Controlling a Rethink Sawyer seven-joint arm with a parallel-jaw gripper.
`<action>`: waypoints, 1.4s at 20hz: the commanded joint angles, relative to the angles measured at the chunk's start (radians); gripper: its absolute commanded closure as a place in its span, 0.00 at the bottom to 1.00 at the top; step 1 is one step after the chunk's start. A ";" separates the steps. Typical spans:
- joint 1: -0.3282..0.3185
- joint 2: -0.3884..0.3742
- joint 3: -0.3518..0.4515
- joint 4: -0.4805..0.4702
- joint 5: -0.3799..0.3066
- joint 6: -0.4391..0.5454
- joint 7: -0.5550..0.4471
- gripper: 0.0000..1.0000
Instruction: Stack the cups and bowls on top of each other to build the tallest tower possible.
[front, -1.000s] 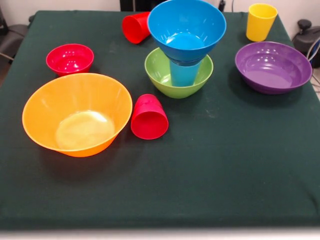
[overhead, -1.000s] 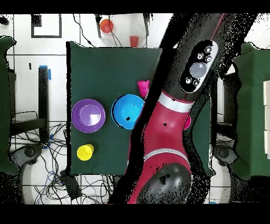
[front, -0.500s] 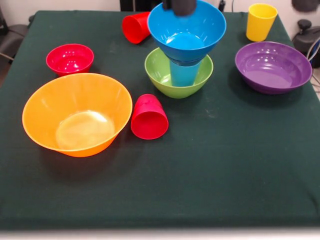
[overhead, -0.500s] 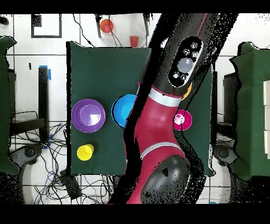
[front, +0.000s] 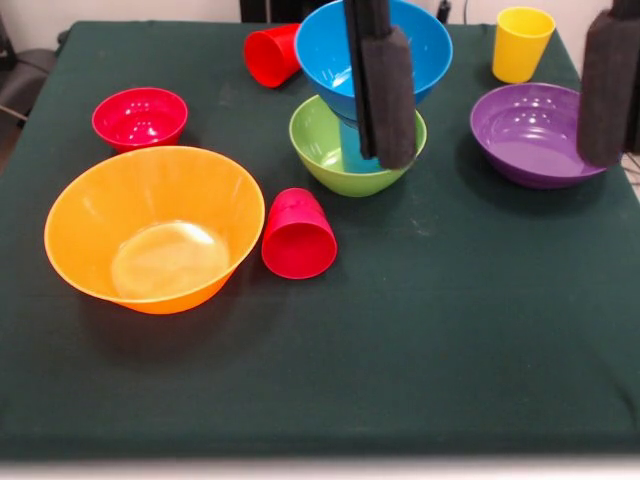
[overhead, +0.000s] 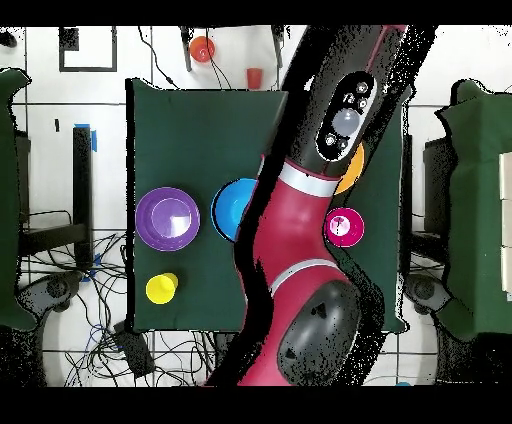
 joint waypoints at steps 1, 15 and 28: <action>-0.015 0.034 -0.011 -0.028 -0.106 -0.026 -0.324 0.00; -0.022 0.052 -0.033 -0.006 -0.093 -0.044 -0.308 0.00; -0.058 0.106 -0.135 0.069 0.008 -0.125 -0.330 0.00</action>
